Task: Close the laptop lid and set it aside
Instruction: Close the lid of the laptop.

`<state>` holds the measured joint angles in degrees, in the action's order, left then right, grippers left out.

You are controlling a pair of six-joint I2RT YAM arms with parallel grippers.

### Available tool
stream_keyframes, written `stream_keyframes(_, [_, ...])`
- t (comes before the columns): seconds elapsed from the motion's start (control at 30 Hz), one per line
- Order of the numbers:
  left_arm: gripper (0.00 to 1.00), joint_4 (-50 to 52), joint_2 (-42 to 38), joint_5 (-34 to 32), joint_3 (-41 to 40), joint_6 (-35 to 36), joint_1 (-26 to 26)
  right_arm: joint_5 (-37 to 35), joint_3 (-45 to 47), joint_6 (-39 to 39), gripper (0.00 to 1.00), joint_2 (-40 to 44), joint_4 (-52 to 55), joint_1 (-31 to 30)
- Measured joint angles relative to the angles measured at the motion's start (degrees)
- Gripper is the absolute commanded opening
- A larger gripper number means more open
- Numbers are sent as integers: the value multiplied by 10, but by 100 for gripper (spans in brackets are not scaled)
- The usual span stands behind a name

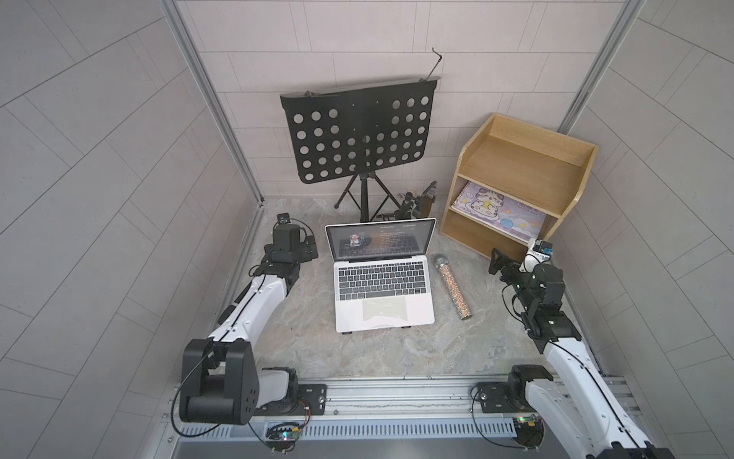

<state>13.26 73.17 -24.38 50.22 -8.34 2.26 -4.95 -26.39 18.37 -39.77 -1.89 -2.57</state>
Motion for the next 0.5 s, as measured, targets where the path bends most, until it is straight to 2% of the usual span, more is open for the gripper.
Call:
stream_keyframes(0.17, [100, 173, -24, -43, 65, -66, 0, 48, 5, 78, 100, 84, 81, -1])
stream_keyframes(0.5, [100, 372, -42, 13, 185, -84, 1, 143, 34, 186, 100, 150, 121, -26])
